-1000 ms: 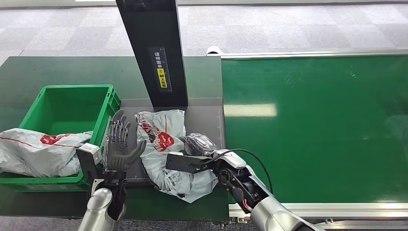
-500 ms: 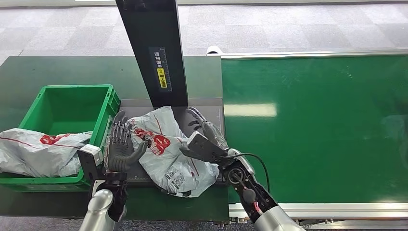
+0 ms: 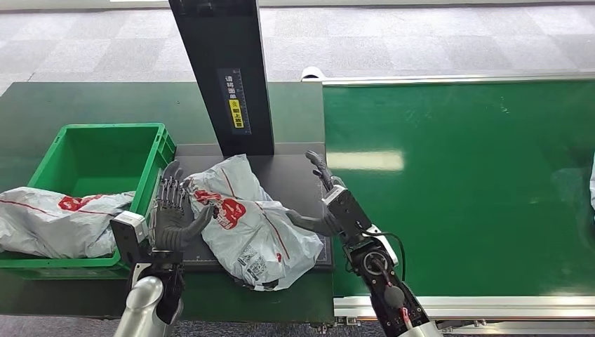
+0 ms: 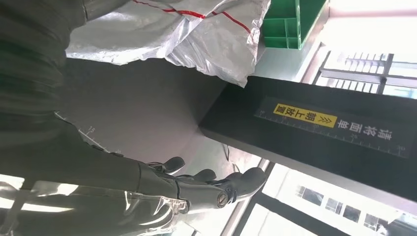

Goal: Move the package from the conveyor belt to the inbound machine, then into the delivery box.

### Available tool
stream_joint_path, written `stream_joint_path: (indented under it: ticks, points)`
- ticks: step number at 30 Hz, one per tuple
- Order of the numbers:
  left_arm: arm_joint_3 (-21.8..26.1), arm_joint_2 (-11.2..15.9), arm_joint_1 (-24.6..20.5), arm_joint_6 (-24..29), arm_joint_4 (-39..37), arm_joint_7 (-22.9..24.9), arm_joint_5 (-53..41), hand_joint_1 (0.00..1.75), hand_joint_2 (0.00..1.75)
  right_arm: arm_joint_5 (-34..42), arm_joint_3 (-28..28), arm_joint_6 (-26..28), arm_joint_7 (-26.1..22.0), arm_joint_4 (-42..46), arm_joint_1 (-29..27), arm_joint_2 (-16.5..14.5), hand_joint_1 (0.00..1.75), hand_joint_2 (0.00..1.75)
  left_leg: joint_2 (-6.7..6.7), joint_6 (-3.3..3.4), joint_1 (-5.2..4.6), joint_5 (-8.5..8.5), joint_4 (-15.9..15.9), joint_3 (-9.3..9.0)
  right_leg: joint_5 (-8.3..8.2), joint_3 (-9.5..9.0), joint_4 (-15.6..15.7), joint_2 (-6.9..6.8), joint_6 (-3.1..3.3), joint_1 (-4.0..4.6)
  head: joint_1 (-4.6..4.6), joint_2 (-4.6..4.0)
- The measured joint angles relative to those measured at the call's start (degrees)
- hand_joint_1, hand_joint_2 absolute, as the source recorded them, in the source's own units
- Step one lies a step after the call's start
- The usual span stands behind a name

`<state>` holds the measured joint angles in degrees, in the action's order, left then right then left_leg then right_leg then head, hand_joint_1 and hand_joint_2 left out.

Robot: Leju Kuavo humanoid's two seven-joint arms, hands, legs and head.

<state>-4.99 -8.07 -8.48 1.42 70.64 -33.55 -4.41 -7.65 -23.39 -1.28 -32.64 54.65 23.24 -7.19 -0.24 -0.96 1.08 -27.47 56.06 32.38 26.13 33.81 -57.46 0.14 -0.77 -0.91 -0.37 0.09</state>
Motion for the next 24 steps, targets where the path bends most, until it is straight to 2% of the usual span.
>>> stream_joint_path:
  ticks: [4,9,14,17,24]
  points:
    - [0.05,0.15,1.12,-4.20,0.95,0.46,2.49,0.00,1.75,3.07,2.69,1.08,0.70,3.54,-2.69,2.07,0.00,1.75,-0.05,0.00,-0.01,-0.01,0.00,0.01,0.01,0.00,0.01,-0.01,-0.01,-0.01,0.01,0.00]
    - [0.21,0.54,2.22,-7.70,1.10,0.84,3.64,0.00,1.75,8.60,10.22,2.14,1.49,8.62,-8.47,4.28,0.00,1.75,-0.07,0.00,-0.02,-0.05,0.00,0.05,0.02,0.00,0.03,-0.03,-0.02,-0.02,0.01,0.00]
    - [0.07,0.65,3.45,-8.37,1.22,4.12,-3.46,0.00,1.75,5.59,17.15,2.10,2.03,13.43,-14.69,4.39,0.00,1.75,-0.03,-0.01,-0.01,-0.07,-0.01,0.10,0.03,0.05,0.03,-0.03,-0.01,-0.01,-0.01,0.00]
    - [-0.82,0.77,3.67,-5.86,1.13,5.18,-12.69,0.00,1.75,3.81,19.34,1.59,2.81,15.15,-15.88,4.04,0.00,1.75,-0.03,-0.01,0.00,-0.07,-0.02,0.08,0.03,0.05,0.03,-0.03,-0.01,0.00,-0.01,0.00]
    - [-3.83,1.58,3.56,5.22,0.44,9.92,-33.50,0.00,1.75,2.50,22.16,0.90,3.27,17.65,-17.47,3.05,0.00,1.75,-0.04,-0.02,-0.01,-0.06,0.00,0.06,0.03,0.03,0.03,-0.04,-0.01,-0.01,0.00,0.00]
